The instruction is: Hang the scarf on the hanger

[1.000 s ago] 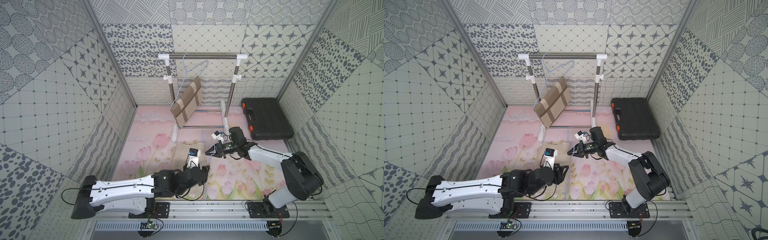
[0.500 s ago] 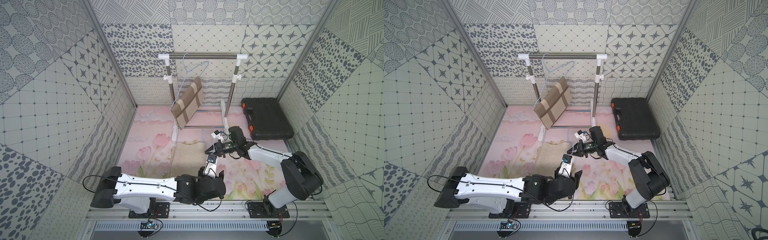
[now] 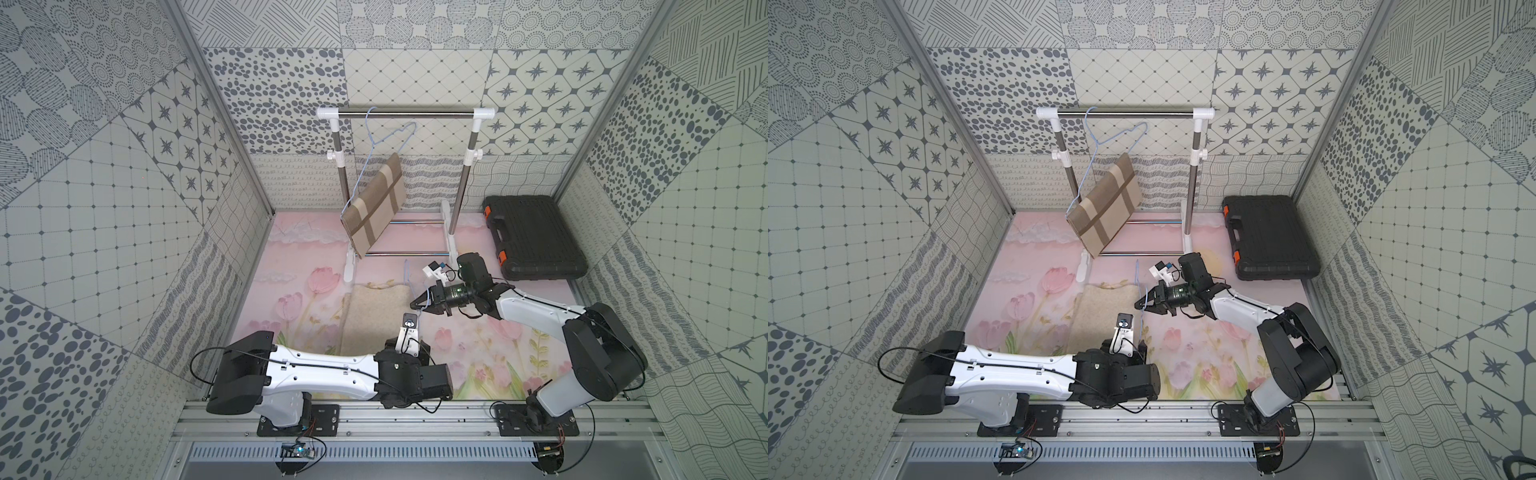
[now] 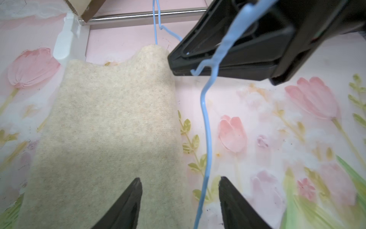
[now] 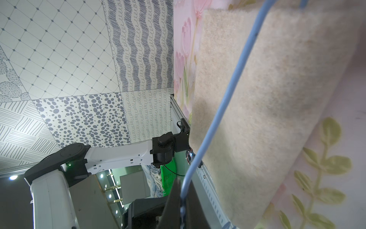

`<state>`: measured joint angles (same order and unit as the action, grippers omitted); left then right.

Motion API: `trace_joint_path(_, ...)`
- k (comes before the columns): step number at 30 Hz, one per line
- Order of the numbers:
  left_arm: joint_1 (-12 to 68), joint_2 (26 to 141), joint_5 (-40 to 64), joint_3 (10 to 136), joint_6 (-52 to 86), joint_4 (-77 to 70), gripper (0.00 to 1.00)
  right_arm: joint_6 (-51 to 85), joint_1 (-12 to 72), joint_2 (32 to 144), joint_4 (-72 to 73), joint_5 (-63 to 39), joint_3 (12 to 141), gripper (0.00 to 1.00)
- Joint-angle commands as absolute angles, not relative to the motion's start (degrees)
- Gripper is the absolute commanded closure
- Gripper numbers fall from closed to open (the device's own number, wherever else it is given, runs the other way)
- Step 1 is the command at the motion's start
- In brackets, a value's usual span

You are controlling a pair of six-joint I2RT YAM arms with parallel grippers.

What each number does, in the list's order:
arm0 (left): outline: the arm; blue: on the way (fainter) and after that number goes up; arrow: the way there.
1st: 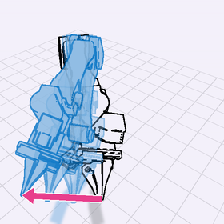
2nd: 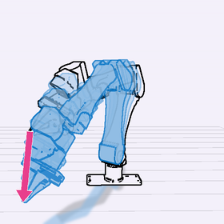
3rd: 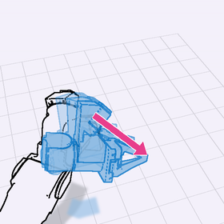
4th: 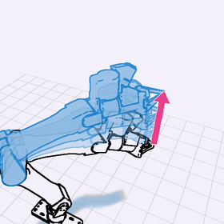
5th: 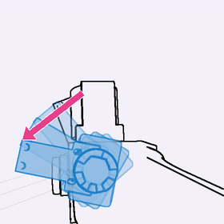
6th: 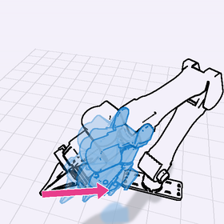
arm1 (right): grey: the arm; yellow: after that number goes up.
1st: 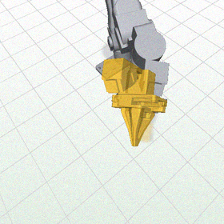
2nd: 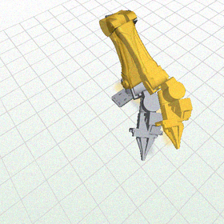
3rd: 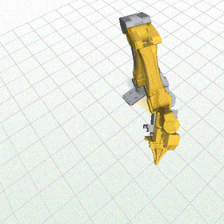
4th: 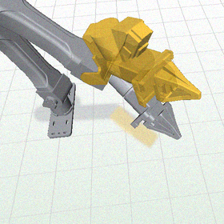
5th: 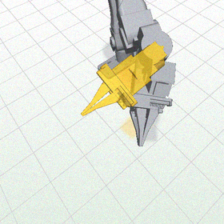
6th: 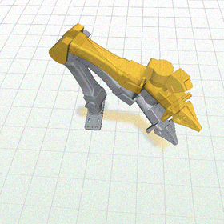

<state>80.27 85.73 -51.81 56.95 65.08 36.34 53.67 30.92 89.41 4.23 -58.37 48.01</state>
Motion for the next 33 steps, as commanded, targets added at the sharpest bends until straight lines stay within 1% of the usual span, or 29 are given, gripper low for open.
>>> trace_joint_path(1,78.7,86.3,-52.7,54.0,63.6,29.7,0.38,53.0,31.3,87.6,5.2,-58.4,49.0,1.0)
trace_joint_path(6,78.5,88.0,-51.9,54.2,59.6,23.6,0.41,52.9,31.4,87.9,5.1,-58.3,48.9,1.0)
trace_joint_path(7,78.5,88.6,-51.5,54.3,59.1,22.7,0.45,52.8,31.3,87.9,5.1,-58.3,48.9,1.0)
trace_joint_path(9,78.4,89.3,-51.2,54.7,59.1,22.3,0.66,52.8,31.3,87.9,5.0,-58.3,48.8,1.0)
trace_joint_path(11,78.4,89.3,-51.2,54.8,59.0,22.1,0.81,52.8,31.4,87.9,5.0,-58.2,48.6,1.0)
trace_joint_path(14,78.5,89.2,-51.2,54.7,59.1,21.9,0.94,52.8,31.4,88.0,5.0,-58.2,48.7,1.0)
trace_joint_path(16,78.6,89.0,-51.4,54.9,59.4,22.7,1.0,52.7,31.5,87.8,4.9,-58.1,48.9,1.0)
trace_joint_path(26,80.0,84.9,-55.3,59.8,61.6,32.2,1.0,51.6,32.0,87.2,2.9,-57.7,50.3,1.0)
trace_joint_path(28,80.2,83.7,-56.2,61.3,62.8,35.4,1.0,51.3,32.0,86.8,2.3,-57.6,50.9,0.81)
trace_joint_path(29,80.2,83.1,-56.4,62.0,63.1,36.8,1.0,51.1,32.0,86.4,1.8,-57.5,51.2,0.75)
trace_joint_path(31,80.6,81.5,-57.2,63.9,65.1,41.2,1.0,49.4,32.0,85.6,-1.3,-56.7,52.8,0.54)
trace_joint_path(33,80.9,79.9,-57.7,65.6,66.1,45.1,1.0,48.9,31.9,84.5,-2.5,-56.5,53.8,0.27)
